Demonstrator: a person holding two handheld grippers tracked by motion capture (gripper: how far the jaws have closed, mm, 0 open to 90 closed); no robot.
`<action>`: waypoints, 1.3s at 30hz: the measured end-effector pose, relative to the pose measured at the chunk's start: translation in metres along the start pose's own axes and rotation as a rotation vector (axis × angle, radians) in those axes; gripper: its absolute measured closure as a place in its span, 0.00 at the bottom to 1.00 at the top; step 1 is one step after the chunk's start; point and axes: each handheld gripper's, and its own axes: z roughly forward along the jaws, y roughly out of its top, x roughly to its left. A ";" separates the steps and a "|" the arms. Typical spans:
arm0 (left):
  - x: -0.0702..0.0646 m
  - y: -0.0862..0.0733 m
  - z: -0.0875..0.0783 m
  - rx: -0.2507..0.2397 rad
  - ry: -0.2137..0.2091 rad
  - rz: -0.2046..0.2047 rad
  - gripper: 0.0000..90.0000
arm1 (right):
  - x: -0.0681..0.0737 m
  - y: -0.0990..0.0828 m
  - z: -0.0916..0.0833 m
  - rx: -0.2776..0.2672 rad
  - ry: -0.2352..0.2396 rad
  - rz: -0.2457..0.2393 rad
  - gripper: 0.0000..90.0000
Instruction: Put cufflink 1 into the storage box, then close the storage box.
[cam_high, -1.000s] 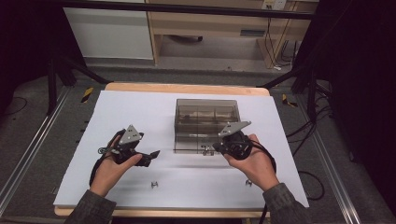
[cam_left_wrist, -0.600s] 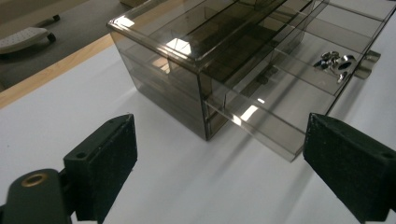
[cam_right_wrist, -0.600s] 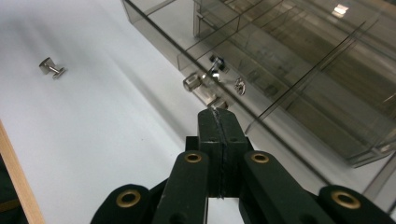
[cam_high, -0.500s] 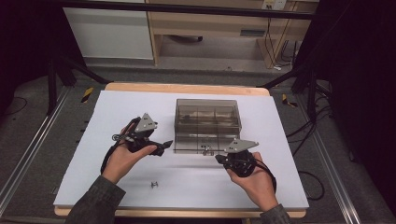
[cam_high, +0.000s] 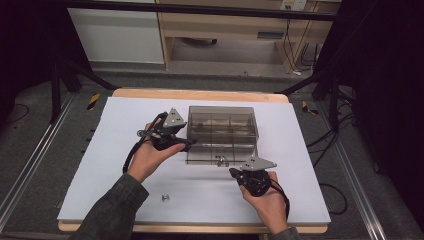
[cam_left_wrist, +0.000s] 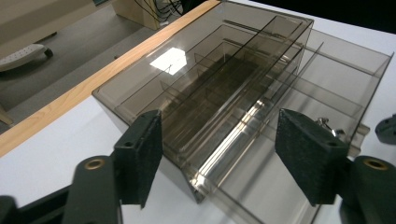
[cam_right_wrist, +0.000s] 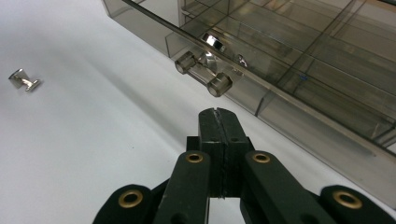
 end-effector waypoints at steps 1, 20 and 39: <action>-0.001 0.003 0.002 -0.001 -0.004 -0.005 0.45 | 0.000 -0.001 0.000 -0.002 -0.002 0.007 1.00; 0.001 0.014 0.047 0.025 -0.015 -0.052 1.00 | -0.002 -0.015 0.002 -0.052 -0.037 0.027 1.00; 0.002 0.009 0.063 0.038 0.009 -0.073 1.00 | -0.006 -0.018 0.002 -0.094 -0.082 0.053 1.00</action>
